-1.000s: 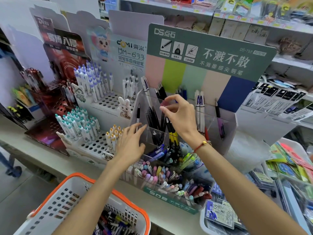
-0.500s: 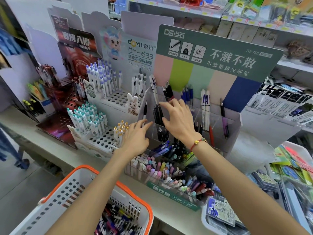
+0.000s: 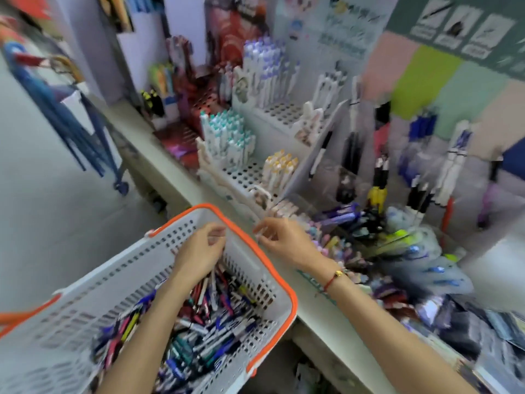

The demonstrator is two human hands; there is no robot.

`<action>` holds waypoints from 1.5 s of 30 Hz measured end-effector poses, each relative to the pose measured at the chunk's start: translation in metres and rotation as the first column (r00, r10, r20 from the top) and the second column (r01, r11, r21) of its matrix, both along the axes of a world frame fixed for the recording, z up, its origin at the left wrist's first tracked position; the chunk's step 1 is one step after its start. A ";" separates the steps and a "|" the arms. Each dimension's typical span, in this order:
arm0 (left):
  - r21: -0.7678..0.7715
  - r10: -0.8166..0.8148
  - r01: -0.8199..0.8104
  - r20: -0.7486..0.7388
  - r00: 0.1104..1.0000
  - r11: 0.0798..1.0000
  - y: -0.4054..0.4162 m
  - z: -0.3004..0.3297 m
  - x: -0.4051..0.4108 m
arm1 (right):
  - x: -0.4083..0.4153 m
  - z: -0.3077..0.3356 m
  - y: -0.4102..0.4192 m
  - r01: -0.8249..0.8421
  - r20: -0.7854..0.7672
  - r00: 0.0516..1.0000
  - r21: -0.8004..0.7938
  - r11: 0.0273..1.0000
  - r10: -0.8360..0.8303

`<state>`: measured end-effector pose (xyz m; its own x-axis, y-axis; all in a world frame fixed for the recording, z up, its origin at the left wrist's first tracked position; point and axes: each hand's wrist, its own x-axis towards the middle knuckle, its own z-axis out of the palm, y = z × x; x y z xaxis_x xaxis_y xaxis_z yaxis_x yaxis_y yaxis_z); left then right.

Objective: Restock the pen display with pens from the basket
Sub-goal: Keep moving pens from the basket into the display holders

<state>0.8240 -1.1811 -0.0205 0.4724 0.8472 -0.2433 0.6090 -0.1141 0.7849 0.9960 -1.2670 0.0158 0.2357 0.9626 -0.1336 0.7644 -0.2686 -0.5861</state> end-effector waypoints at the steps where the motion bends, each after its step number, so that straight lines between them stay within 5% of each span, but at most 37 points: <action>1: -0.027 0.050 -0.050 -0.009 0.999 0.998 0.000 -0.009 -0.013 | -0.011 -0.013 0.005 -0.049 -0.018 0.999 -0.052 0.997 0.048; 11: -0.243 0.425 -0.446 -0.136 0.895 0.861 -0.042 -0.114 -0.137 | -0.105 -0.137 0.020 -0.334 -0.112 0.942 -0.361 0.871 0.315; 19: -0.252 0.320 -0.433 -0.386 0.865 0.866 -0.087 -0.202 -0.176 | -0.143 -0.201 0.017 -0.402 -0.002 0.863 -0.608 0.685 0.505; 26: -0.377 -0.053 -0.141 -0.461 0.886 0.915 -0.105 -0.245 -0.173 | -0.141 -0.223 0.005 -0.372 0.126 0.587 -0.835 0.405 0.800; 29: -0.356 0.009 -0.181 -0.434 0.901 0.917 -0.102 -0.246 -0.169 | -0.143 -0.228 -0.004 -0.354 0.175 0.458 -0.864 0.359 0.872; 33: -0.319 0.148 -0.342 -0.503 0.852 0.884 -0.092 -0.242 -0.172 | -0.157 -0.234 0.002 -0.480 0.334 0.269 -0.767 0.426 0.903; 35: -0.396 0.228 -0.414 -0.439 0.869 0.819 -0.085 -0.243 -0.173 | -0.168 -0.237 0.006 -0.548 0.347 0.338 -0.683 0.483 0.875; 38: -0.516 0.316 -0.448 -0.325 0.891 0.730 -0.079 -0.244 -0.170 | -0.187 -0.243 0.012 -0.541 0.298 0.580 -0.555 0.631 0.759; 41: -0.282 0.439 -0.594 -0.457 0.773 0.753 -0.077 -0.233 -0.181 | -0.203 -0.252 0.020 -0.481 0.277 0.707 -0.485 0.730 0.651; 43: -0.070 0.569 -0.661 -0.447 0.690 0.747 -0.076 -0.220 -0.196 | -0.208 -0.251 0.028 -0.501 0.291 0.688 -0.473 0.725 0.665; 45: -0.013 0.653 -0.706 -0.369 0.661 0.708 -0.072 -0.212 -0.205 | -0.213 -0.245 0.035 -0.568 0.308 0.655 -0.401 0.718 0.690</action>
<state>0.6192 -1.2529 -0.2326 -0.3477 0.8426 -0.4112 0.6815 0.5283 0.5064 0.7826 -1.2320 -0.2292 -0.3263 0.8424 -0.4288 0.9451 0.2832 -0.1628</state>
